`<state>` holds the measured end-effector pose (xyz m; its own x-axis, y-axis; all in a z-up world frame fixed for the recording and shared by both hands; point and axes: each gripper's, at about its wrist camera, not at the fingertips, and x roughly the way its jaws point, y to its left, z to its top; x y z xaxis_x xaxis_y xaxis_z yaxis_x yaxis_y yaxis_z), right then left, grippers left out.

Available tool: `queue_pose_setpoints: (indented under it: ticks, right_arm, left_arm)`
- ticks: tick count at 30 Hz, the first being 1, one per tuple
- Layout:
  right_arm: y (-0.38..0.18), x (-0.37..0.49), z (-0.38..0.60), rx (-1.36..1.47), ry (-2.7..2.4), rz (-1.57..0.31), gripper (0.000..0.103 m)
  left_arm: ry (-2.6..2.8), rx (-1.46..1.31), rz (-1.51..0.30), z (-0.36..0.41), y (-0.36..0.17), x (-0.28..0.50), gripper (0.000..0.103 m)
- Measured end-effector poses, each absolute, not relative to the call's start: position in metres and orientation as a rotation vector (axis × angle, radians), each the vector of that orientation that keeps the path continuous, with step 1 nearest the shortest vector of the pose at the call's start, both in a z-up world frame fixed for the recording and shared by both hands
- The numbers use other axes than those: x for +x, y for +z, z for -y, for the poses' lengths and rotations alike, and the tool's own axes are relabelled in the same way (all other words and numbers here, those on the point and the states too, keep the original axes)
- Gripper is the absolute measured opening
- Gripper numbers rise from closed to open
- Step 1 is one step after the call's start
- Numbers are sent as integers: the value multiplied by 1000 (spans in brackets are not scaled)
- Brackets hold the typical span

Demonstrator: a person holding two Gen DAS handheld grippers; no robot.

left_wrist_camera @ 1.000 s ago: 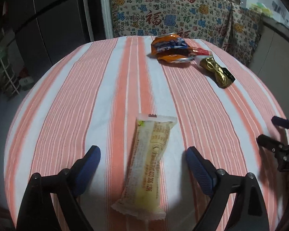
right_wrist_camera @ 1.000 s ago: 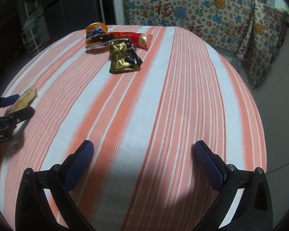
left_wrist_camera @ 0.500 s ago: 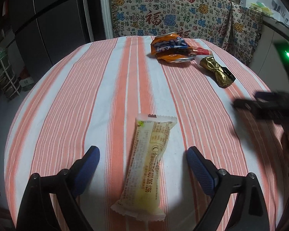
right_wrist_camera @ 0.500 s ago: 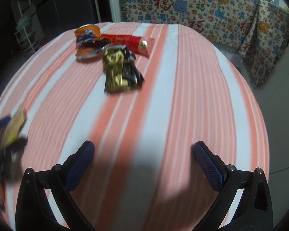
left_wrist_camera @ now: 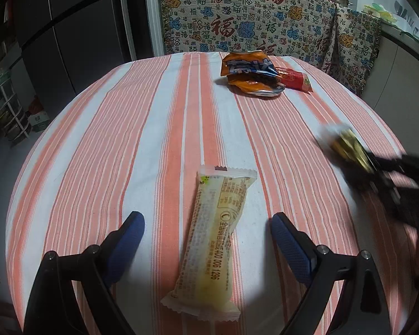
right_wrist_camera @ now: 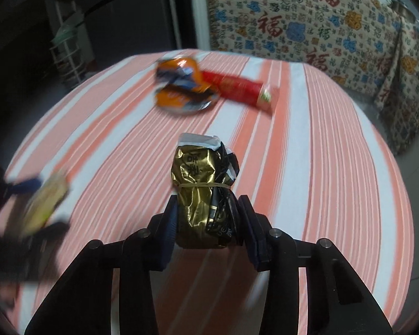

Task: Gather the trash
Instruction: 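Grasp the gold-wrapped candy with the right tool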

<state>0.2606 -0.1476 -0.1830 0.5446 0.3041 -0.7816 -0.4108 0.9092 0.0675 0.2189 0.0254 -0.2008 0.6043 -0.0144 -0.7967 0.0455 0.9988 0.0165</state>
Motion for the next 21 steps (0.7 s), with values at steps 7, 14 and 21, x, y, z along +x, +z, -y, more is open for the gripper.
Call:
queue_pose_setpoints:
  ticks: [7, 14, 21]
  right_arm:
    - [-188, 214, 149, -151, 421, -900, 85]
    - [-191, 216, 145, -176, 441, -914, 100]
    - [-192, 214, 146, -174, 440, -920, 102]
  left_arm:
    - [-33, 37, -922, -26, -201, 220, 95]
    - [-34, 36, -922, -27, -200, 221, 95]
    - [-34, 36, -922, -27, -201, 220, 95]
